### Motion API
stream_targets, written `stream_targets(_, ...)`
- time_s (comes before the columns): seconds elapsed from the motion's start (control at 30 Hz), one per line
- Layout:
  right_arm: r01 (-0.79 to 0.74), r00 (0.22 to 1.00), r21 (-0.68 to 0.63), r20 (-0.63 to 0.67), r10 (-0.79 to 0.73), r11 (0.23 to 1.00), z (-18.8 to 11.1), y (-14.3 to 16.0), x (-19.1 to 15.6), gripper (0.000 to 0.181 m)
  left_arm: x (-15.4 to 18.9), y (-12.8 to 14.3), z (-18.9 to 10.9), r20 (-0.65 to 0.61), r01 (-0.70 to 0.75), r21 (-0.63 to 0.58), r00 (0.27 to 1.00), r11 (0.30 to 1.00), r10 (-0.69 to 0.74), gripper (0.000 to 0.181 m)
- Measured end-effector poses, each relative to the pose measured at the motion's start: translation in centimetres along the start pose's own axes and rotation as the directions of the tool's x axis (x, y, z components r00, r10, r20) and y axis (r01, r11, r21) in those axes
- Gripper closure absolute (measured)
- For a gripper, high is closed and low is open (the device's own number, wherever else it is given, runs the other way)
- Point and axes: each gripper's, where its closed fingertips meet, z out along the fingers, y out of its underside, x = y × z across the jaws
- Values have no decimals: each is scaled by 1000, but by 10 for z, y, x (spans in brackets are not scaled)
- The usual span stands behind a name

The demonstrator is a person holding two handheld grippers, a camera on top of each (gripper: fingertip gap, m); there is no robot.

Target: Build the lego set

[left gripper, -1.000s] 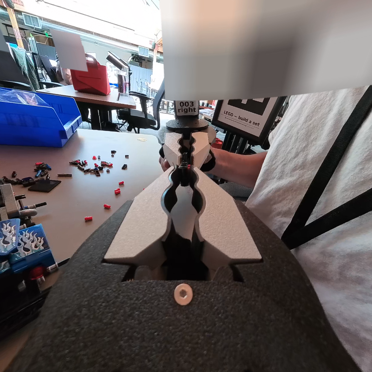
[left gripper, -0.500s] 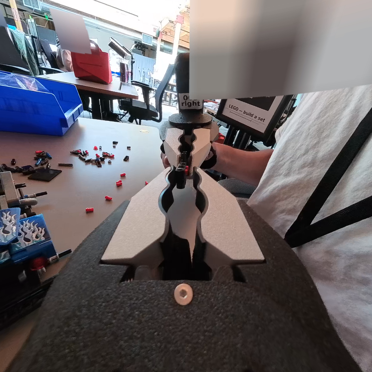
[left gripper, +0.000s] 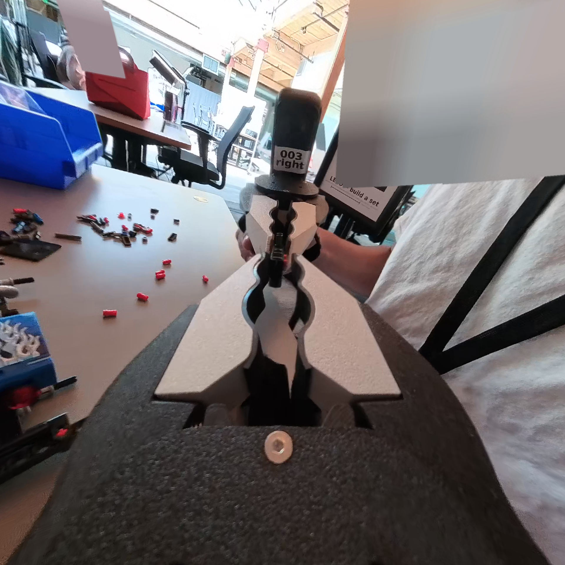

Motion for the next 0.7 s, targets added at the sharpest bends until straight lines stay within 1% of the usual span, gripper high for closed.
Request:
stream_targets(0.03, 6, 1000, -11, -14, -6, 1000, 1, 1, 1, 174, 1, 3, 2, -13, 15, -14, 1000, 1000, -15, 163)
stream_targets(0.07, 12, 1000, -24, -20, -12, 1000, 3, 2, 2, 174, 2, 7, 4, -14, 15, -37, 1000, 999, -15, 163)
stream_targets(0.1, 15, 1000, -33, -14, -16, 999, 4, 4, 1, 174, 0, 7, 5, 8, -7, -37, 1000, 999, 8, 173)
stream_targets(0.17, 10, 1000, -13, 2, -10, 1000, 6, 0, -2, 174, 1, 5, 4, 18, -44, -26, 999, 999, 45, 173)
stream_targets(0.23, 5, 1000, -29, -1, -5, 1000, 7, 4, -1, 174, -1, 9, 4, 28, -54, -69, 998, 996, 56, 173)
stream_targets(0.3, -7, 1000, -48, -15, 6, 999, 8, 9, 2, 173, -3, 13, 4, 55, -117, -111, 991, 987, 123, 173)
stream_targets(0.37, -23, 1000, -32, 2, 23, 999, 8, 8, 0, 173, 0, 12, 4, 62, -154, -121, 985, 981, 162, 174)
stream_targets(0.43, -34, 999, -18, 11, 34, 999, 8, 5, -2, 173, 1, 10, 4, 51, -140, -112, 988, 984, 147, 173)
stream_targets(0.53, -63, 998, 1, 24, 63, 998, 8, 5, -3, 174, 0, 11, 3, 20, -81, -105, 996, 991, 83, 174)
stream_targets(0.57, -79, 996, 7, 29, 79, 997, 8, 7, -2, 174, -3, 13, 2, 19, -62, -112, 998, 992, 65, 172)
stream_targets(0.6, -112, 993, 33, 35, 111, 993, 8, 6, -1, 174, -7, 12, 0, 33, -45, -103, 998, 994, 49, 165)
stream_targets(0.63, -172, 984, 82, 48, 169, 982, 6, 2, 2, 174, -10, 11, -1, 36, -25, -87, 999, 996, 28, 162)
stream_targets(0.7, -338, 941, 208, 80, 328, 918, 3, -11, 11, 174, -13, 8, -1, 42, 22, -73, 999, 997, -19, 164)
